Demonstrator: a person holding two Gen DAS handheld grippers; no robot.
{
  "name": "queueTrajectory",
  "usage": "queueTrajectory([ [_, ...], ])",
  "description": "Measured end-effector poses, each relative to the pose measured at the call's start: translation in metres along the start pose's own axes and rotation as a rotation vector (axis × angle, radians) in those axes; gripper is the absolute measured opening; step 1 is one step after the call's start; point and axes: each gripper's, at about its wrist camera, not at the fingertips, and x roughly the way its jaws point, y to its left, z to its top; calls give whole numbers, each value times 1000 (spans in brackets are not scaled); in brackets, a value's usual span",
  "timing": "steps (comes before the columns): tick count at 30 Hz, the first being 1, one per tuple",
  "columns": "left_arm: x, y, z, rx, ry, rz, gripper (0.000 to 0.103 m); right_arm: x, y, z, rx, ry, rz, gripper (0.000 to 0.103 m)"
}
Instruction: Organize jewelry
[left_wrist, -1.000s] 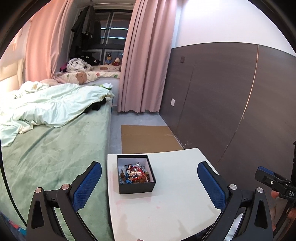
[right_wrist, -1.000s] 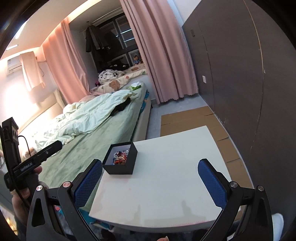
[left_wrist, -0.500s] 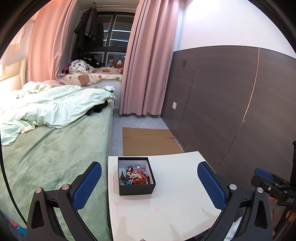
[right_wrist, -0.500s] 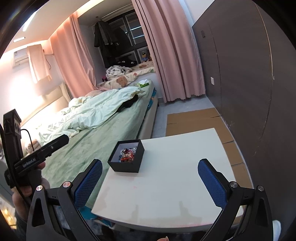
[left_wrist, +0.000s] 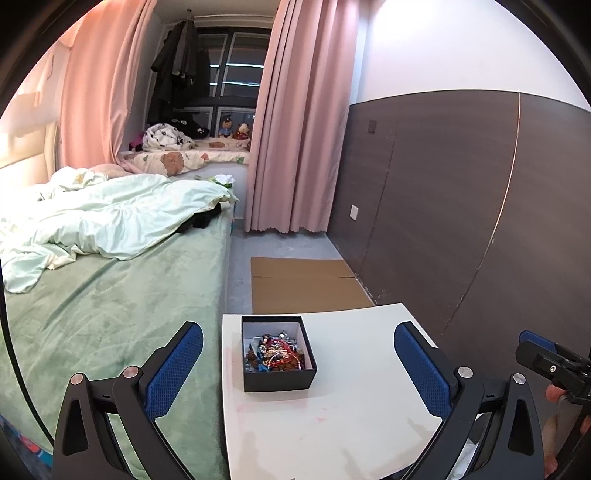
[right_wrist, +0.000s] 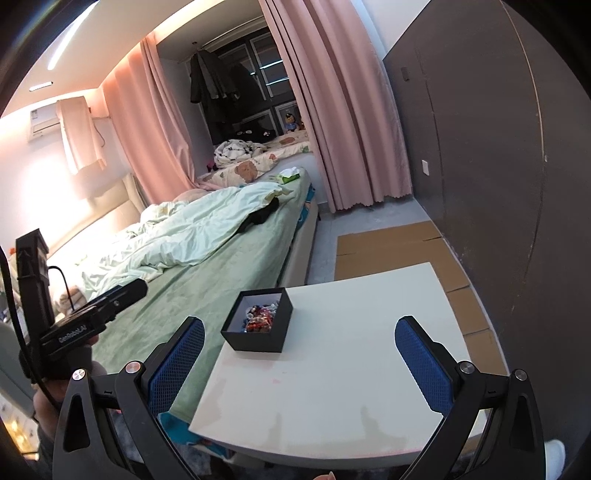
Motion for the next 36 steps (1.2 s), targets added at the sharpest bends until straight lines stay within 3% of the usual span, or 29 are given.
queueTrajectory([
  [36,-4,3,-7,6,-9,22,103,-1,1,-1,21,-7,10,103],
])
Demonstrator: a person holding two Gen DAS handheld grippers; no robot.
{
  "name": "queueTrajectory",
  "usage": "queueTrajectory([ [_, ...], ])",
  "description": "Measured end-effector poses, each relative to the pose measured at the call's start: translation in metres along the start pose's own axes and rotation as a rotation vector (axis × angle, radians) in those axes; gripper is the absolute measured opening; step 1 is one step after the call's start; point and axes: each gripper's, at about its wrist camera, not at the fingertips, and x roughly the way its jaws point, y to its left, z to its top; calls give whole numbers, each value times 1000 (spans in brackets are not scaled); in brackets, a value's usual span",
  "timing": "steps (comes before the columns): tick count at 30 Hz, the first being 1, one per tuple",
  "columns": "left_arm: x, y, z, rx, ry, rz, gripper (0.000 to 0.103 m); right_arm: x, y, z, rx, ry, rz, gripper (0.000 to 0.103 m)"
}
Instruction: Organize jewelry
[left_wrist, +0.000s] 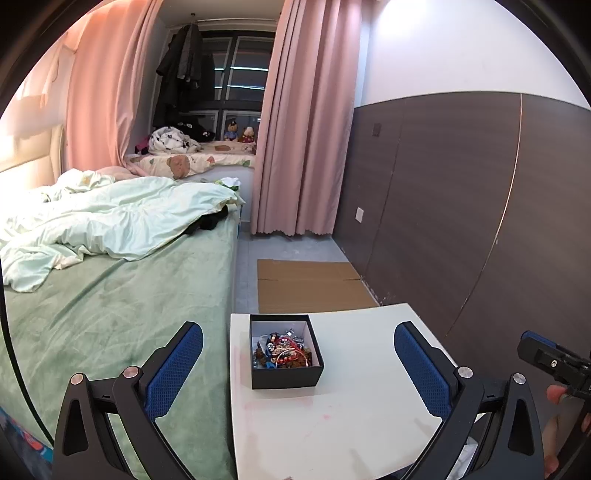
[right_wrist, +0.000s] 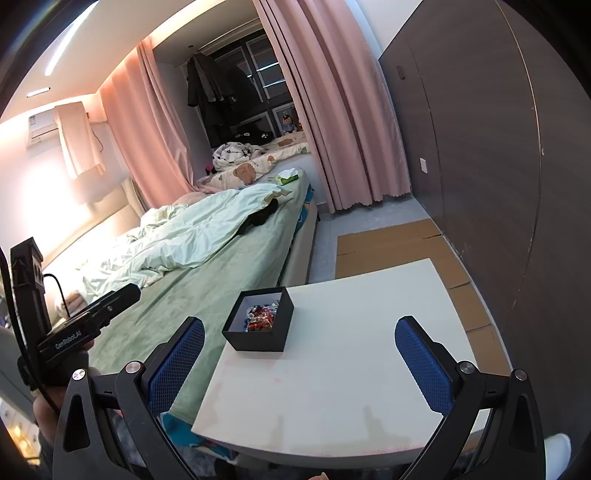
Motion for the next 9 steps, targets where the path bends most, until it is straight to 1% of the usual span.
queueTrajectory([
  [5,-1,-1,-4,31,4,13,103,2,0,-1,1,11,-6,103],
  [9,4,2,-4,26,25,6,103,5,0,-1,-3,24,-16,103],
])
